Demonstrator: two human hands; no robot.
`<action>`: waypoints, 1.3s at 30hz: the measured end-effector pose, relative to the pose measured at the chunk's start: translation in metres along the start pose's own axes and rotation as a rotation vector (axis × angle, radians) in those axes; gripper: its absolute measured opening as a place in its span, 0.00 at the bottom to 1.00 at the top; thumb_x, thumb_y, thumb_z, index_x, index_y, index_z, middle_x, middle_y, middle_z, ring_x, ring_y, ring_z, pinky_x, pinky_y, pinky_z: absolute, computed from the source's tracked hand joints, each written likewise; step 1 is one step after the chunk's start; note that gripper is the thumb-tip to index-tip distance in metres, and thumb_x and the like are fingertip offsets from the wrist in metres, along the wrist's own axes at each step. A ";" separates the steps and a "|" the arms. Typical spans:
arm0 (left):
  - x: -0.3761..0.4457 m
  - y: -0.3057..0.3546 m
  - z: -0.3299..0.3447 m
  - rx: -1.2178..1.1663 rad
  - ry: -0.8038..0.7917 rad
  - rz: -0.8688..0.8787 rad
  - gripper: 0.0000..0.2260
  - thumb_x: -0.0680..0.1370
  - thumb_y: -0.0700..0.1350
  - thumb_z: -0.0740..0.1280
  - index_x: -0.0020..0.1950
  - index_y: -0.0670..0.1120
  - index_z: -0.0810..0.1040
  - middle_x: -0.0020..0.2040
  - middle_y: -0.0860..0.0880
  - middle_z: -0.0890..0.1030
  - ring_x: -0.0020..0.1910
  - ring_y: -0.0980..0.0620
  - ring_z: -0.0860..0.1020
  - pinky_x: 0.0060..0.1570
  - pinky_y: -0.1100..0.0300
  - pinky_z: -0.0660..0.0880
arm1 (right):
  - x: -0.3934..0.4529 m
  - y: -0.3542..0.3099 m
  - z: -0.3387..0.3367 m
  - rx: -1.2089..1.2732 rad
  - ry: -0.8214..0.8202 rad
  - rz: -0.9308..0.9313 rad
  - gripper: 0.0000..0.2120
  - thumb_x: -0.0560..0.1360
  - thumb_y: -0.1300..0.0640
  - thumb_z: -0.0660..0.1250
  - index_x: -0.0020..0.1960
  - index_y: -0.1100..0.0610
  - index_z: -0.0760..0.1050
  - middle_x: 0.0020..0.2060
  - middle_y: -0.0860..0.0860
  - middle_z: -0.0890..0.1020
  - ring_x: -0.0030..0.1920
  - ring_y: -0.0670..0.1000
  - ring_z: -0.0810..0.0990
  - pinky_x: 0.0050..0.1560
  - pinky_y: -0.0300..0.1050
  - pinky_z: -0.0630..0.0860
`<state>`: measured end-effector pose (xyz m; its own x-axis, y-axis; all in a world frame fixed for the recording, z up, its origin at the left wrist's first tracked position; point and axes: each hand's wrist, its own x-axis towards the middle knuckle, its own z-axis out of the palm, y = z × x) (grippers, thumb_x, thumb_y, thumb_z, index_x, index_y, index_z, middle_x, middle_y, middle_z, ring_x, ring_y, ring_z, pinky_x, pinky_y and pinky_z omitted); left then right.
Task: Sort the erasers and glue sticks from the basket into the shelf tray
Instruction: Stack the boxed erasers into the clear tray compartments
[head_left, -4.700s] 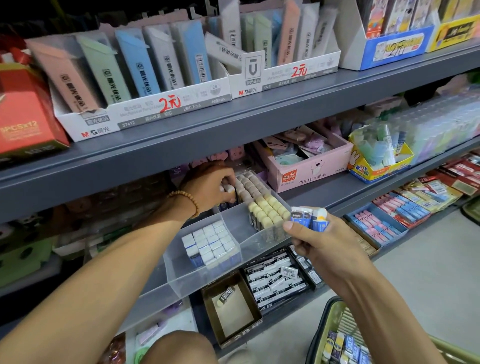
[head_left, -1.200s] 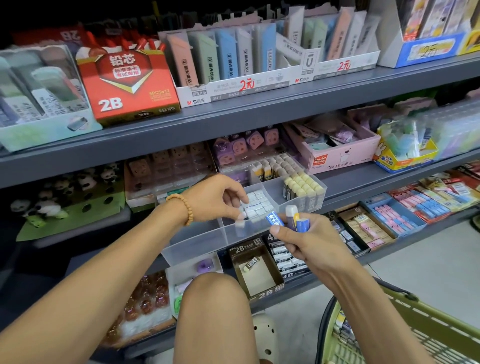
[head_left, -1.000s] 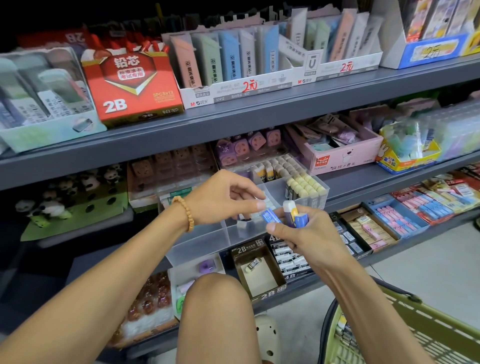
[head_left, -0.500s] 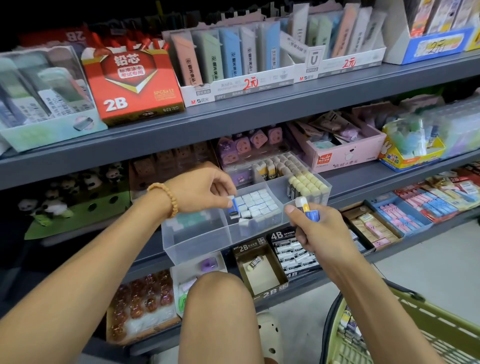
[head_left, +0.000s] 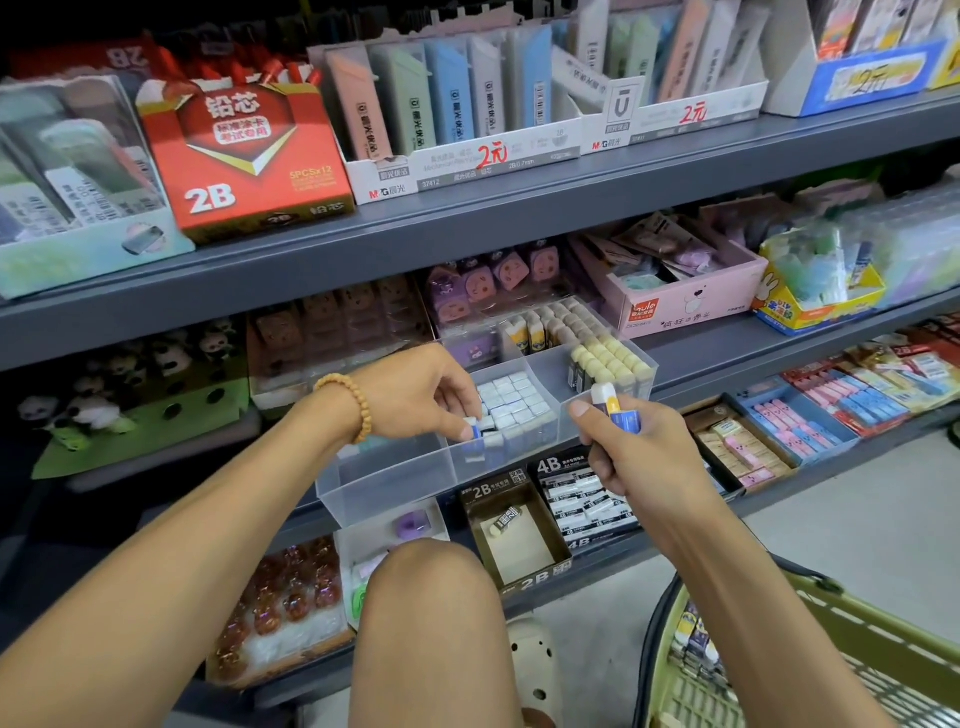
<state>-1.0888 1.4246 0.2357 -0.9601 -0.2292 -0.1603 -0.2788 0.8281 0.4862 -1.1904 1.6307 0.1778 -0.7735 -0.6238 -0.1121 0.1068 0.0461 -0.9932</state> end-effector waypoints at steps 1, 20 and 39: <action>0.000 -0.001 0.001 -0.010 0.014 -0.005 0.06 0.70 0.43 0.77 0.43 0.52 0.83 0.37 0.55 0.83 0.33 0.68 0.76 0.34 0.74 0.70 | 0.000 0.001 0.000 0.008 0.002 -0.001 0.12 0.79 0.57 0.68 0.44 0.67 0.76 0.27 0.51 0.70 0.25 0.47 0.66 0.23 0.35 0.62; -0.002 0.002 0.017 0.225 0.258 0.049 0.04 0.73 0.46 0.72 0.47 0.49 0.84 0.36 0.58 0.79 0.35 0.64 0.76 0.39 0.70 0.71 | 0.002 0.004 0.000 0.047 0.015 0.022 0.10 0.78 0.57 0.69 0.43 0.63 0.75 0.29 0.52 0.73 0.25 0.46 0.68 0.23 0.36 0.63; 0.003 0.009 0.020 -0.005 0.194 -0.054 0.07 0.71 0.44 0.77 0.47 0.47 0.85 0.35 0.60 0.80 0.33 0.67 0.78 0.37 0.73 0.74 | 0.001 0.004 -0.003 0.046 0.013 0.032 0.10 0.78 0.56 0.69 0.45 0.63 0.77 0.32 0.55 0.74 0.26 0.46 0.68 0.25 0.37 0.63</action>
<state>-1.0937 1.4414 0.2228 -0.9296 -0.3681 -0.0179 -0.3299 0.8095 0.4856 -1.1927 1.6327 0.1732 -0.7770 -0.6126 -0.1448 0.1605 0.0297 -0.9866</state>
